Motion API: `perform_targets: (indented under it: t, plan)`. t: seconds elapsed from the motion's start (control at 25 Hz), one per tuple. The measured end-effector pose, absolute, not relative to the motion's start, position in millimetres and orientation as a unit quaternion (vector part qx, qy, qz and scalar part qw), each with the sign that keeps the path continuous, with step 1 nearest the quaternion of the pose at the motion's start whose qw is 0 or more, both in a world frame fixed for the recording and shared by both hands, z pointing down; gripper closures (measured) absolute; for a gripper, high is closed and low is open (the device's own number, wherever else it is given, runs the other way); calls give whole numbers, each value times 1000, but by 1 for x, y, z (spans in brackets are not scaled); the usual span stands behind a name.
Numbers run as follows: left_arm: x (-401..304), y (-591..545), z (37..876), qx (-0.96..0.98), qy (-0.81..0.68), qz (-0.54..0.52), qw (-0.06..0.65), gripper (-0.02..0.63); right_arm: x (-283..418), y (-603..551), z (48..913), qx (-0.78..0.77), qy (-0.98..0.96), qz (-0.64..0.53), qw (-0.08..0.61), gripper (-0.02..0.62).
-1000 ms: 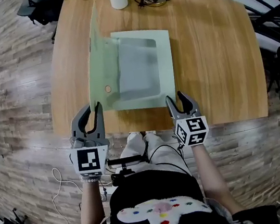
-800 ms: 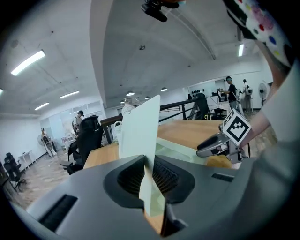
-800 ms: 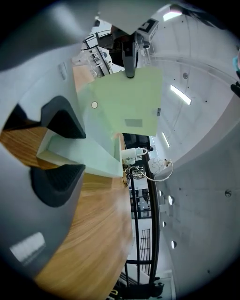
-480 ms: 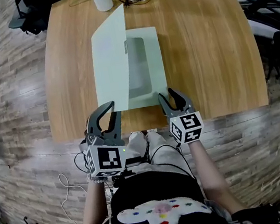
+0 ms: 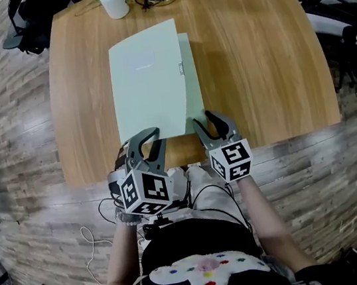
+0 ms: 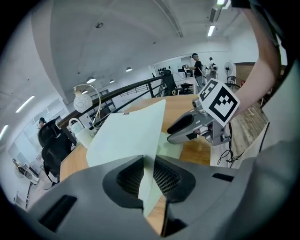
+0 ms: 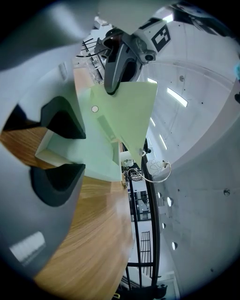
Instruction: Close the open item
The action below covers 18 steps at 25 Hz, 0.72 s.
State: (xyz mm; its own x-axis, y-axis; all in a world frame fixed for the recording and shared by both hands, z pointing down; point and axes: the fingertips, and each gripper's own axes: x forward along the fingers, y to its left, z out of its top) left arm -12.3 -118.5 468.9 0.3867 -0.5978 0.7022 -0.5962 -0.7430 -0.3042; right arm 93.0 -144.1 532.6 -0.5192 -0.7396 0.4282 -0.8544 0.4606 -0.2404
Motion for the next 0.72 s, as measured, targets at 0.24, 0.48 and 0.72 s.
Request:
perform_targets:
  t: [0.24,0.48,0.72]
  plan:
    - [3,-119,491,-825,331,-459,-1,546,94,-145,533,472,-844,217,131,434]
    - [15,-116,512,-814,312,-490,-12,543,97,-142,531,462,-849,220,133,433]
    - [23,-117,524,-812,294,-504,-21,537,127,-157,507,494,-839,192,120,464]
